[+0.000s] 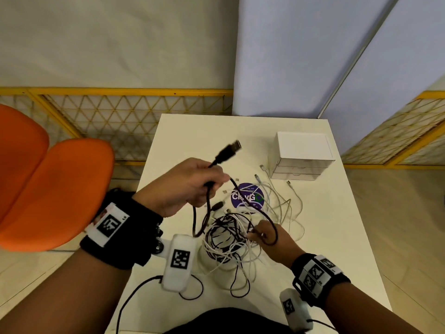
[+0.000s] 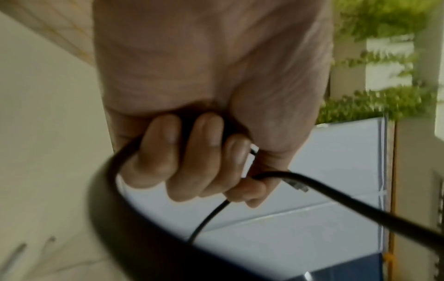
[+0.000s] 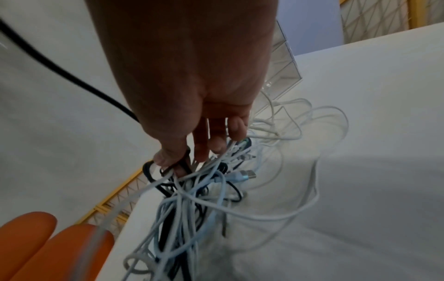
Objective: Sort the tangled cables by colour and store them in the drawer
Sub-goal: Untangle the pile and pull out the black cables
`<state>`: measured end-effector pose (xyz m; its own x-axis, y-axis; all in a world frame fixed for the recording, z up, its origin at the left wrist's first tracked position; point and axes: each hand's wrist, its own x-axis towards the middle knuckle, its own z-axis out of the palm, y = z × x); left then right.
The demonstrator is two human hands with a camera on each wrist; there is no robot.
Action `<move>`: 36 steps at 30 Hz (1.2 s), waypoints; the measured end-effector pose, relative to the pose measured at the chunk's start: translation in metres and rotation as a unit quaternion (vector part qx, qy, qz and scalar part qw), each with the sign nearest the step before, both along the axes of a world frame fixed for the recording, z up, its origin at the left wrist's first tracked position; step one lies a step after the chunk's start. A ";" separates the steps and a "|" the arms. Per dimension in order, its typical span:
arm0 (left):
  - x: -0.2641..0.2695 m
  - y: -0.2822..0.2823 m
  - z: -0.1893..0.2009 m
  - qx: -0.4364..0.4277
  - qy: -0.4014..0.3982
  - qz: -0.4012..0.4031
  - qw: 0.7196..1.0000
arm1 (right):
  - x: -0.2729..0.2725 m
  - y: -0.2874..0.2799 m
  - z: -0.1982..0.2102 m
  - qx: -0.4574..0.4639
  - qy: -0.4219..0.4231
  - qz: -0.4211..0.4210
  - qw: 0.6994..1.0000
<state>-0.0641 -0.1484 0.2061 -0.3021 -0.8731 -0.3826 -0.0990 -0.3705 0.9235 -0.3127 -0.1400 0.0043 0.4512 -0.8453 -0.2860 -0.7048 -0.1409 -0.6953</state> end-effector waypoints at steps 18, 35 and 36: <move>-0.059 0.014 -0.138 0.007 -0.113 0.011 0.994 | 0.002 -0.012 0.057 0.055 -0.143 -0.025 0.988; -0.060 0.004 -0.103 -0.146 -0.174 0.131 0.965 | 0.010 -0.004 0.014 0.058 -0.093 -0.064 0.992; -0.059 0.003 -0.095 -0.152 -0.161 0.134 0.966 | 0.010 -0.003 0.010 0.074 -0.091 -0.072 0.991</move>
